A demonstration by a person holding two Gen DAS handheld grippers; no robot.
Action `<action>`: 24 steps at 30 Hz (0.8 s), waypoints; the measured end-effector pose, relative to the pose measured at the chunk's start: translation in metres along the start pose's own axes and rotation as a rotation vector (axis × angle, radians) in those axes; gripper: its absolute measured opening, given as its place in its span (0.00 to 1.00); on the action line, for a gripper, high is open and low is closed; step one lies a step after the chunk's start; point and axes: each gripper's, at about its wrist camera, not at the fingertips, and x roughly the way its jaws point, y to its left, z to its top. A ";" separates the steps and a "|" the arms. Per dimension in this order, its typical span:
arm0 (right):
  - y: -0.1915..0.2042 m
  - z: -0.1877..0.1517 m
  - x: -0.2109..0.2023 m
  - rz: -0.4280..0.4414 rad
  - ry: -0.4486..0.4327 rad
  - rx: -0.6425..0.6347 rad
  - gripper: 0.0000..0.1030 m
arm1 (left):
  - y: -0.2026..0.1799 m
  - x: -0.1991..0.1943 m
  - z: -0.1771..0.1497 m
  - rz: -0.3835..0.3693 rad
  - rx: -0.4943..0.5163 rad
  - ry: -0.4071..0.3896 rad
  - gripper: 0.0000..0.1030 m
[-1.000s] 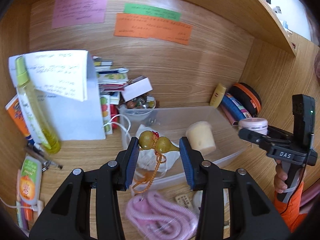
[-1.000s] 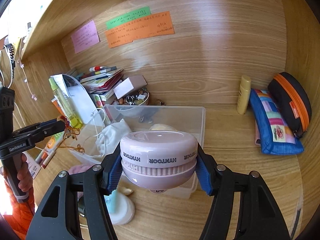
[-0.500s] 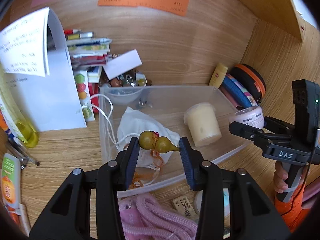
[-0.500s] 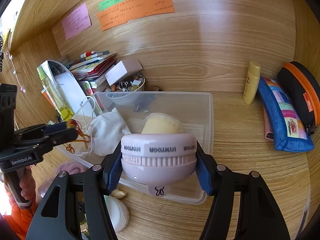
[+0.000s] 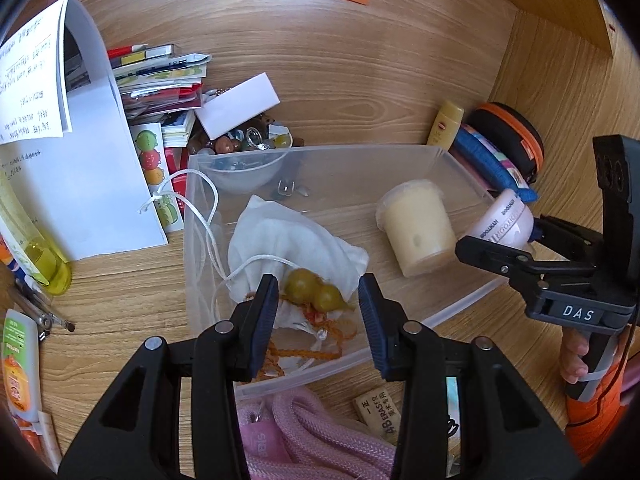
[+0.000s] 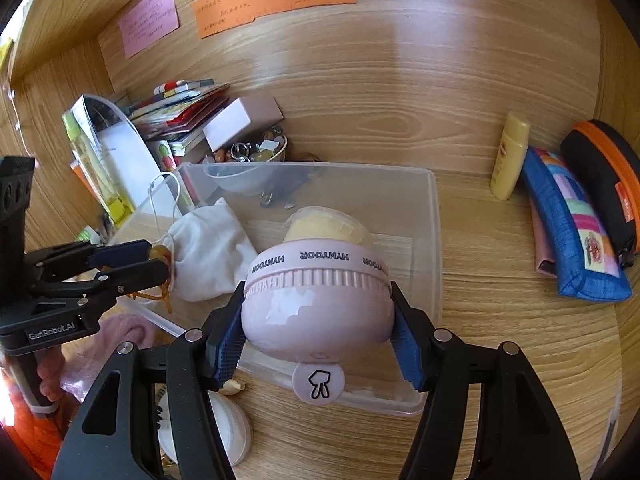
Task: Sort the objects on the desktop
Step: 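Carry the gourd into the box with the left tool while the right tool drops the pink container, then grasp the bagged pink rope with the left tool while the right tool grasps the Max box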
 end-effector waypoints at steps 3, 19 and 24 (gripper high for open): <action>0.003 -0.001 0.003 0.002 0.006 -0.014 0.58 | -0.002 -0.001 0.000 0.011 0.008 -0.003 0.46; 0.011 -0.004 -0.001 -0.032 -0.029 -0.045 0.71 | -0.012 -0.015 0.000 0.031 0.050 -0.041 0.75; 0.011 -0.003 -0.011 -0.028 -0.060 -0.044 0.79 | -0.011 -0.038 -0.001 0.050 0.026 -0.096 0.91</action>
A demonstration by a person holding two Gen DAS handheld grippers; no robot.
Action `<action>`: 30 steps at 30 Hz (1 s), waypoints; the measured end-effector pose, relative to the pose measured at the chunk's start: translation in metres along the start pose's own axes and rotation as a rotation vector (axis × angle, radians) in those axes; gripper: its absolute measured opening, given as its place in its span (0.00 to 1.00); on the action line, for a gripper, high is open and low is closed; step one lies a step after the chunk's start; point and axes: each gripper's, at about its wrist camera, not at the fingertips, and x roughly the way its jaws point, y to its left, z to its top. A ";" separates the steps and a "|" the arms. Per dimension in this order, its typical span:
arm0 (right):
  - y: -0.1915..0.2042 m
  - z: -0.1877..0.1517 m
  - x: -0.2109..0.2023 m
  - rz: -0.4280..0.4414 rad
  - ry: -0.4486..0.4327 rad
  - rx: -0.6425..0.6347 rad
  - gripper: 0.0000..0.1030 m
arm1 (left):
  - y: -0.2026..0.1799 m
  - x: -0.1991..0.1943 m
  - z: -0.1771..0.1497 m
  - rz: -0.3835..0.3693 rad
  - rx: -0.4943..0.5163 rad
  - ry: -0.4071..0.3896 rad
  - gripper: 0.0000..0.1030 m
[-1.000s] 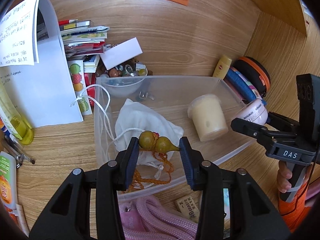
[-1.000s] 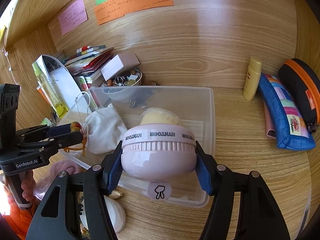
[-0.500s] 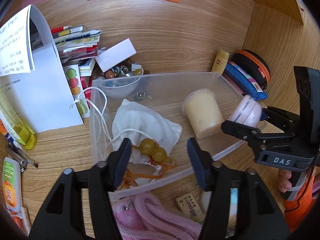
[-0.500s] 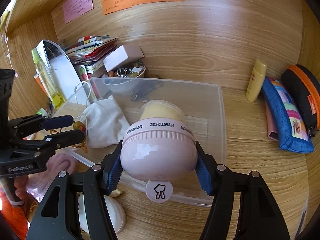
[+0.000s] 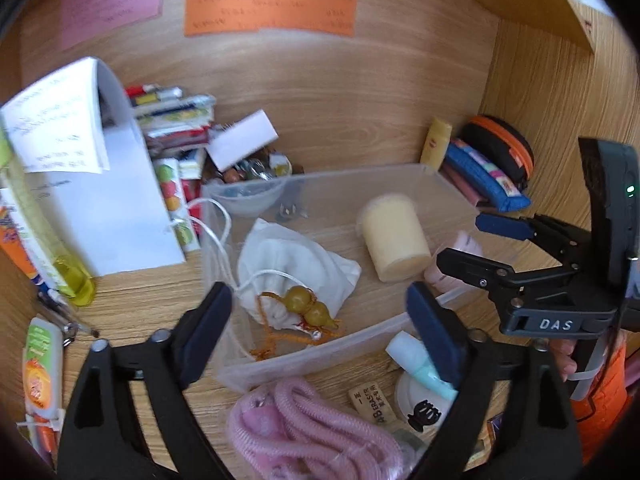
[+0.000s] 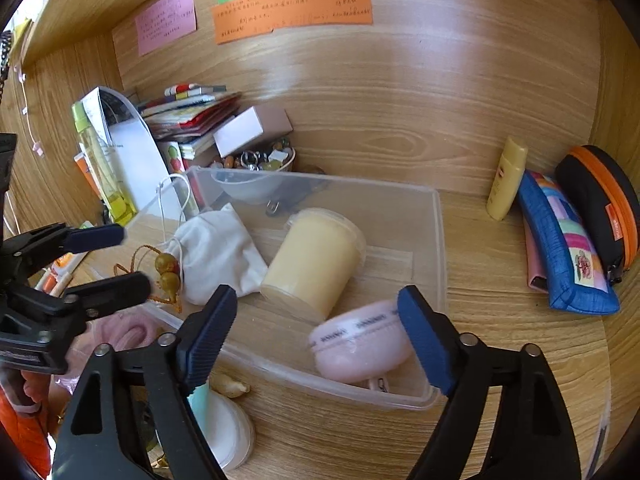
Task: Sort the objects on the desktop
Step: 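Grasp the bagged pink rope with the left tool while the right tool grasps the Max box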
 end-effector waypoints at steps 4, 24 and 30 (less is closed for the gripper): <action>-0.005 0.004 -0.008 0.012 -0.018 0.022 0.79 | 0.008 -0.019 -0.001 0.038 -0.027 -0.025 0.93; -0.009 -0.037 -0.064 -0.026 -0.044 0.011 0.80 | 0.032 -0.038 -0.051 -0.024 -0.207 0.130 0.95; -0.006 -0.066 -0.070 -0.017 -0.001 -0.016 0.80 | 0.034 -0.014 -0.050 -0.055 -0.284 0.244 0.95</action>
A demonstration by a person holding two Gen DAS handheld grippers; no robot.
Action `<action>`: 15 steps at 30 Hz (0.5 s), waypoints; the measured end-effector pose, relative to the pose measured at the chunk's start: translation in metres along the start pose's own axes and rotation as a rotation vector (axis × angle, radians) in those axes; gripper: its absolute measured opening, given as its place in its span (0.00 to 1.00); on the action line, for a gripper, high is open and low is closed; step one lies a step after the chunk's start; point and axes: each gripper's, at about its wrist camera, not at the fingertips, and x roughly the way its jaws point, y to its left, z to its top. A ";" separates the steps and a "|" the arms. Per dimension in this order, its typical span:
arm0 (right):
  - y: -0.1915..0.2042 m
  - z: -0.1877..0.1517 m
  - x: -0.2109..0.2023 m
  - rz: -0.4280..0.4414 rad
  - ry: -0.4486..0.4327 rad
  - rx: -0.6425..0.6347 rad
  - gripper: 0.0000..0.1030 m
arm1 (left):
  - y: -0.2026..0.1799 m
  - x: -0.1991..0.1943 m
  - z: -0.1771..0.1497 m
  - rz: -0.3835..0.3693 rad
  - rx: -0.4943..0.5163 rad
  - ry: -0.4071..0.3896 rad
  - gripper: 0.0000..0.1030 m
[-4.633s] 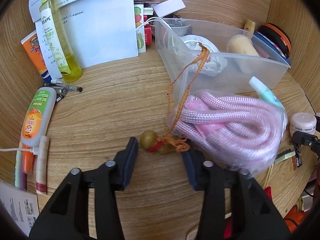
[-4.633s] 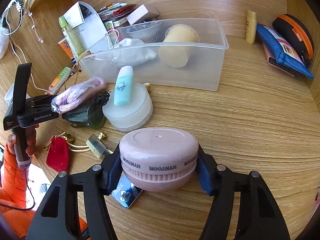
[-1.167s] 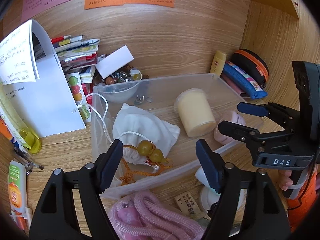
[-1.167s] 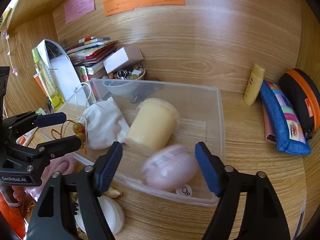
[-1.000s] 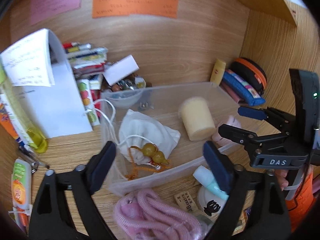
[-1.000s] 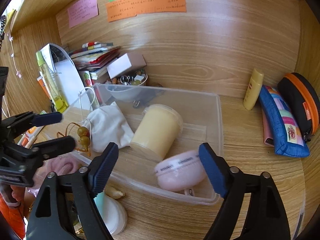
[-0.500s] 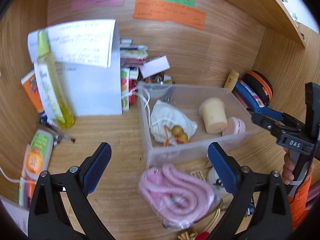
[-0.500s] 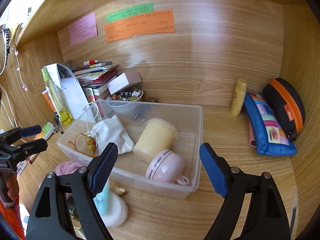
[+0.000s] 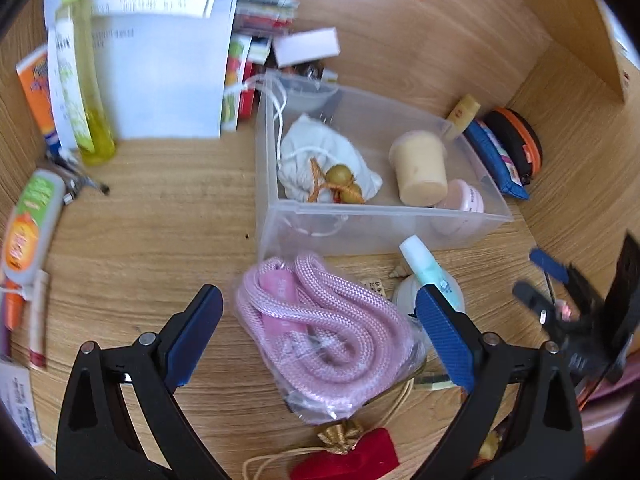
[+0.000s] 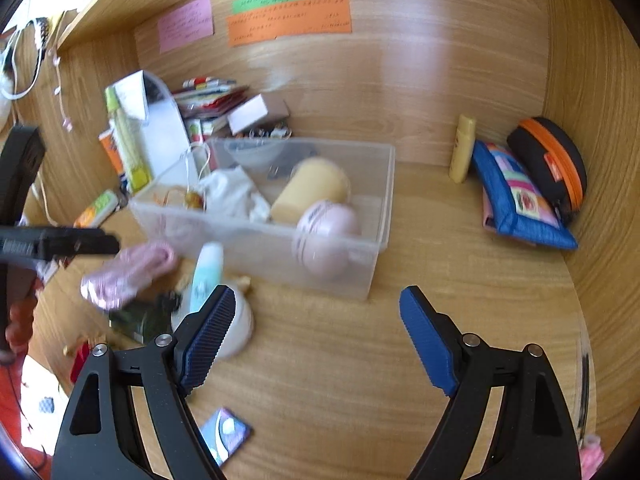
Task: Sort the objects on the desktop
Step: 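Grasp the bagged pink rope with the left tool while the right tool grasps the Max box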
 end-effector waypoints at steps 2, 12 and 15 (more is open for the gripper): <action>0.002 -0.010 -0.001 0.007 0.016 -0.016 0.80 | 0.003 0.010 0.004 0.014 -0.044 0.045 0.95; 0.012 -0.045 -0.004 0.078 0.079 -0.090 0.80 | -0.002 0.042 0.001 0.084 -0.128 0.187 0.95; 0.017 -0.053 -0.007 0.104 0.093 -0.107 0.80 | -0.007 0.043 -0.002 0.110 -0.120 0.186 0.95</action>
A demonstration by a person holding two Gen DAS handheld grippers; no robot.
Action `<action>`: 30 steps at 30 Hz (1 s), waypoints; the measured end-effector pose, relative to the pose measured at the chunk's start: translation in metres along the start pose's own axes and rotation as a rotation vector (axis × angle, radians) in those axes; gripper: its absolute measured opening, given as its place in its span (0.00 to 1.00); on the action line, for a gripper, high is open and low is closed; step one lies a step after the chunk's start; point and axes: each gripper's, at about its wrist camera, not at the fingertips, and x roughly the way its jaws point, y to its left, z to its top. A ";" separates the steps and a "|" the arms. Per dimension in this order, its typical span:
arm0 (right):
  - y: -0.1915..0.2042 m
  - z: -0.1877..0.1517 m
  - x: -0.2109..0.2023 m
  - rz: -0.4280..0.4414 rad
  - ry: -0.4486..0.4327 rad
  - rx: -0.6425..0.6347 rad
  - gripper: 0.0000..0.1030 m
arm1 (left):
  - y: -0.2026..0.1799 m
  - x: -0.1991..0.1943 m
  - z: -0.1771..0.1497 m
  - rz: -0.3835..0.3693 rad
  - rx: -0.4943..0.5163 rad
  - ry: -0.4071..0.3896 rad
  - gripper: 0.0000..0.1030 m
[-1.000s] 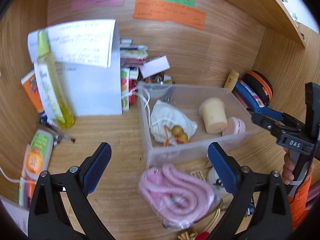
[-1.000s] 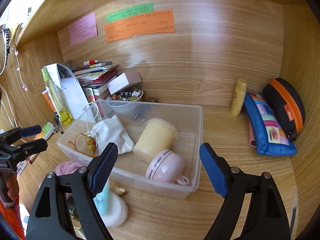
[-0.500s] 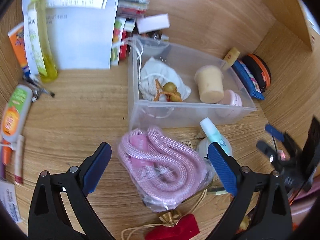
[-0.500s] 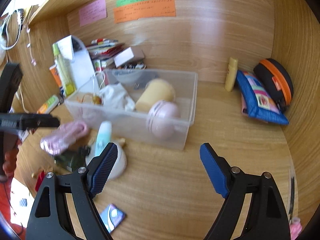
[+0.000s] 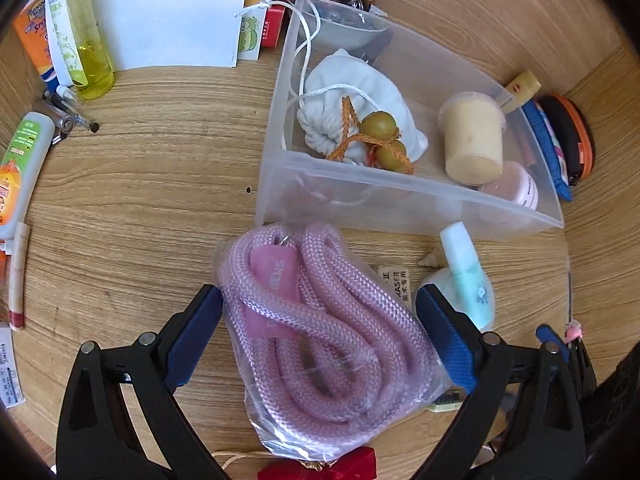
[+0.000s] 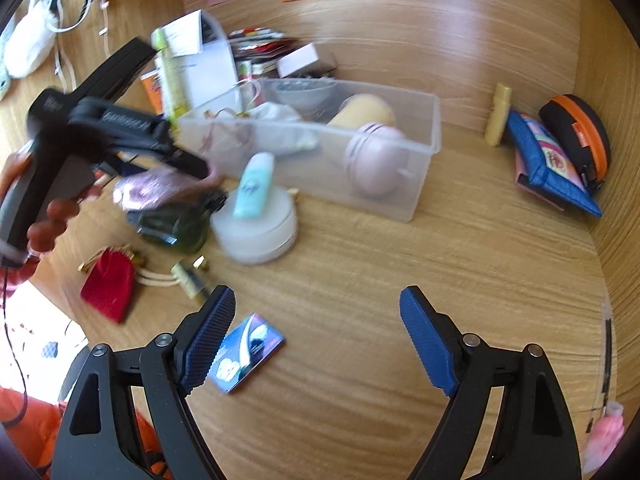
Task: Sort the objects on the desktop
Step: 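Grasp the bagged pink rope with the left tool while the right tool grasps the Max box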
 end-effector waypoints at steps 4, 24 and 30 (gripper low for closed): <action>0.010 -0.010 0.000 0.047 0.020 -0.014 0.80 | -0.006 0.005 -0.005 0.023 0.042 0.011 0.95; 0.032 -0.030 0.012 -0.003 0.054 -0.055 0.28 | 0.009 -0.010 -0.024 0.047 0.197 -0.101 0.64; 0.019 -0.025 0.014 -0.016 0.059 -0.014 0.26 | 0.021 -0.029 -0.020 0.044 0.185 -0.179 0.64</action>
